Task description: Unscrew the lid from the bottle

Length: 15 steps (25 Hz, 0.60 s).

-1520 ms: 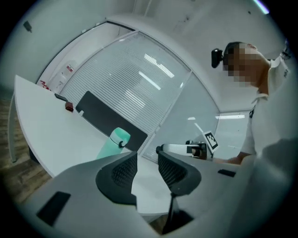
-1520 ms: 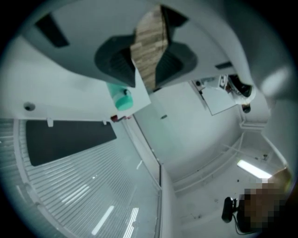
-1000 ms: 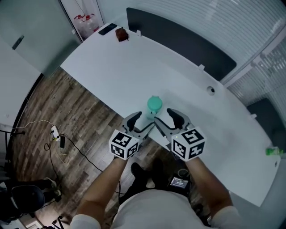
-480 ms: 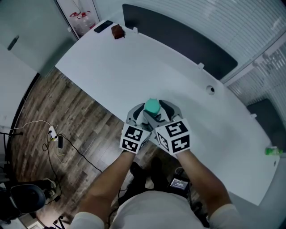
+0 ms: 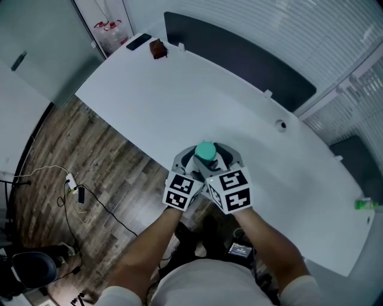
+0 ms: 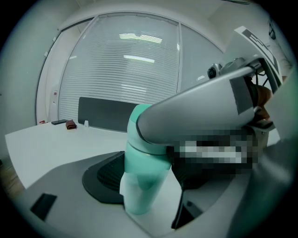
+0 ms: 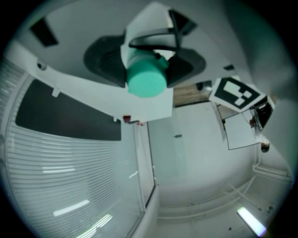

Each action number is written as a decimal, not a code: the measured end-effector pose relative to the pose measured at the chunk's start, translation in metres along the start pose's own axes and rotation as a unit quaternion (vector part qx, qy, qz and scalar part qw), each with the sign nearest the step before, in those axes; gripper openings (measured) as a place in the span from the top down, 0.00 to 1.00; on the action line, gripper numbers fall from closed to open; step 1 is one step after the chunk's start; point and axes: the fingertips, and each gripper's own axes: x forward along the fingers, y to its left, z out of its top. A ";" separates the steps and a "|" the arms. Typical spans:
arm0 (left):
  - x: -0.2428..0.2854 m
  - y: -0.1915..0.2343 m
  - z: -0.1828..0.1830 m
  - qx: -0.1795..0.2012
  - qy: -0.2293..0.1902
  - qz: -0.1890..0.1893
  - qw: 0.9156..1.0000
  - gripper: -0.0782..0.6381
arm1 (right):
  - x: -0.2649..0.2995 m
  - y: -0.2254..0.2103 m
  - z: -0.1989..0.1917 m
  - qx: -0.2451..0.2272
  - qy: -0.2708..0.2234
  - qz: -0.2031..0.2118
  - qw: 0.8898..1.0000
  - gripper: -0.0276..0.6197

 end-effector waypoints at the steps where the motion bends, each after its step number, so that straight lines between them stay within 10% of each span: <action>1: -0.002 -0.004 -0.001 0.000 0.001 -0.005 1.000 0.45 | -0.003 0.001 -0.002 -0.002 0.001 0.000 1.000 0.51; 15: -0.018 -0.052 -0.010 0.052 0.024 -0.168 0.984 0.48 | -0.043 -0.003 -0.027 -0.055 0.024 0.051 0.997 0.51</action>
